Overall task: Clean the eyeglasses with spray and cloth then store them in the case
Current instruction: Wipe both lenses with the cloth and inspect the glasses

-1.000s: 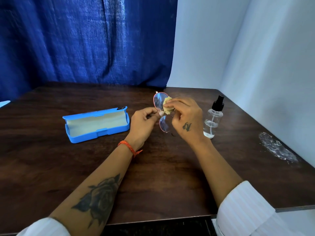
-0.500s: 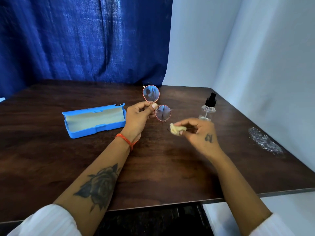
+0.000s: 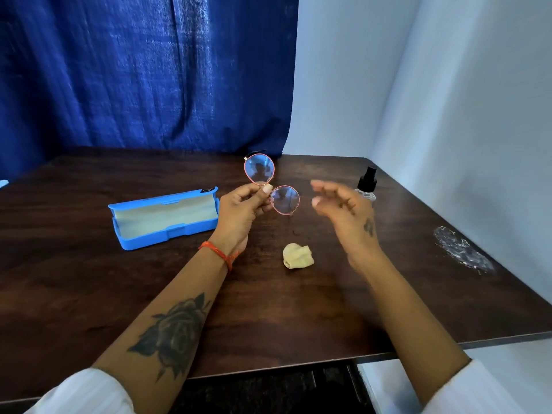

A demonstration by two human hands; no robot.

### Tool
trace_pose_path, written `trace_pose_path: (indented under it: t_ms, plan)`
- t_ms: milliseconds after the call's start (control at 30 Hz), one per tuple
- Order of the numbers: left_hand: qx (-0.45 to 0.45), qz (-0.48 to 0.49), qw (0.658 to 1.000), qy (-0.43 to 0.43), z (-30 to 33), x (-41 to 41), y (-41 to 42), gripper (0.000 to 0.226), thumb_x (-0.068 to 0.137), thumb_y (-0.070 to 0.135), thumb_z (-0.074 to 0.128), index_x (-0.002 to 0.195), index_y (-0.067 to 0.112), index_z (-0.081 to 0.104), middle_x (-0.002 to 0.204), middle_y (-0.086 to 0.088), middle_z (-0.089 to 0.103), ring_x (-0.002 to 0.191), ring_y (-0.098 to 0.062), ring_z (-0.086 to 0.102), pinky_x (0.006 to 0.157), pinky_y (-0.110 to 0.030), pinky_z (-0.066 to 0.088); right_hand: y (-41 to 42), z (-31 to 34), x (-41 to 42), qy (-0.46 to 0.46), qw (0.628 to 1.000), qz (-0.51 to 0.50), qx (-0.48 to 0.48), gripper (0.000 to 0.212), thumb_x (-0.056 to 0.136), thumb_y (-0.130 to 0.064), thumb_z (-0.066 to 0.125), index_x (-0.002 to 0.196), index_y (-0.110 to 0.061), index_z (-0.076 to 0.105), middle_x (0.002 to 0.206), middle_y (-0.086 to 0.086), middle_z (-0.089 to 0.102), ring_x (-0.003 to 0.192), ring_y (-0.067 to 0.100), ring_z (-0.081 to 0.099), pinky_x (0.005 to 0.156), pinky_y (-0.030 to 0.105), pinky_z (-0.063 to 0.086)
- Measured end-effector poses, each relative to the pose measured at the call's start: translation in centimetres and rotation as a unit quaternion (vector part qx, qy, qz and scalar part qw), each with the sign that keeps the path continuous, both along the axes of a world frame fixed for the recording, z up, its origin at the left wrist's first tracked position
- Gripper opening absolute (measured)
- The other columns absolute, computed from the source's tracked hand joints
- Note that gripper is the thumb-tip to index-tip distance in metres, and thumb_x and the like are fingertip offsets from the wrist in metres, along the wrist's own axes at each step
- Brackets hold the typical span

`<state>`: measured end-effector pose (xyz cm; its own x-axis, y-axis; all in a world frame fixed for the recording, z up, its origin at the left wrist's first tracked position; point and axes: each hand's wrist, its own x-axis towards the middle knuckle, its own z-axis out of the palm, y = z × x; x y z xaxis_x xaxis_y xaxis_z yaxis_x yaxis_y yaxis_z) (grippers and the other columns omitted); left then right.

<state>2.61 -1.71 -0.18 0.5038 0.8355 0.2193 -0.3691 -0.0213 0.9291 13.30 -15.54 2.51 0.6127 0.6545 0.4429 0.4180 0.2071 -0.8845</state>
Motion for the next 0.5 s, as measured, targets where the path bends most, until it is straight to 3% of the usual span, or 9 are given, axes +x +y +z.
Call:
trace_pose_path:
  t_ms: [67, 167, 233, 333, 400, 500]
  plan:
    - [-0.022, -0.009, 1.000, -0.017, 0.1, -0.1, 0.0, 0.007, 0.085, 0.012, 0.062, 0.083, 0.012, 0.069, 0.075, 0.004, 0.067, 0.074, -0.007, 0.063, 0.071, -0.021, 0.055, 1.5, 1.1, 0.0, 0.088, 0.995, -0.042, -0.013, 0.031, 0.084, -0.012, 0.066, 0.114, -0.018, 0.062, 0.108, 0.000, 0.063, 0.097, 0.011, 0.062, 0.077, 0.027, 0.055]
    - [-0.047, -0.029, 0.997, -0.046, 0.2, -0.2, 0.1, 0.009, 0.085, 0.012, 0.061, 0.085, 0.014, 0.070, 0.077, 0.008, 0.071, 0.078, -0.006, 0.065, 0.072, -0.021, 0.055, 3.6, 2.1, 0.1, 0.254, 0.964, -0.007, -0.080, 0.046, 0.087, -0.022, 0.064, 0.128, -0.010, 0.047, 0.114, 0.009, 0.056, 0.091, 0.022, 0.062, 0.070, 0.031, 0.057]
    - [-0.054, -0.034, 0.996, -0.055, 0.1, -0.2, 0.1, 0.010, 0.085, 0.012, 0.061, 0.084, 0.016, 0.070, 0.076, 0.010, 0.073, 0.078, -0.006, 0.066, 0.071, -0.020, 0.055, 4.4, 2.0, -0.1, 0.339, 0.932, 0.052, -0.114, 0.035, 0.090, -0.016, 0.060, 0.120, 0.000, 0.050, 0.104, 0.015, 0.060, 0.078, 0.023, 0.064, 0.069, 0.033, 0.058]
    - [-0.060, -0.029, 0.996, -0.060, 0.0, -0.1, 0.2, 0.011, 0.085, 0.012, 0.061, 0.085, 0.015, 0.071, 0.077, 0.009, 0.073, 0.079, -0.006, 0.067, 0.070, -0.020, 0.055, 4.8, 0.7, -0.3, 0.429, 0.896, 0.080, -0.080, 0.009, 0.087, 0.005, 0.055, 0.096, 0.008, 0.056, 0.086, 0.019, 0.062, 0.072, 0.022, 0.063, 0.072, 0.034, 0.057]
    - [-0.066, -0.029, 0.995, -0.062, -0.1, -0.1, 0.4, 0.010, 0.085, 0.012, 0.061, 0.086, 0.015, 0.071, 0.079, 0.008, 0.073, 0.080, -0.007, 0.067, 0.070, -0.020, 0.054, 4.9, 0.2, -0.2, 0.479, 0.873, 0.087, -0.034, 0.018, 0.083, 0.016, 0.054, 0.100, 0.009, 0.053, 0.083, 0.020, 0.061, 0.070, 0.022, 0.064, 0.059, 0.028, 0.059]
    - [-0.068, -0.028, 0.996, -0.052, -0.1, 0.0, 0.4, 0.010, 0.084, 0.013, 0.062, 0.088, 0.015, 0.071, 0.082, 0.003, 0.072, 0.080, -0.009, 0.067, 0.070, -0.021, 0.055, 5.0, 0.0, 0.1, 0.501, 0.862, 0.080, 0.001, 0.034, 0.081, 0.019, 0.053, 0.114, 0.010, 0.048, 0.079, 0.019, 0.062, 0.066, 0.020, 0.064, 0.052, 0.025, 0.059]
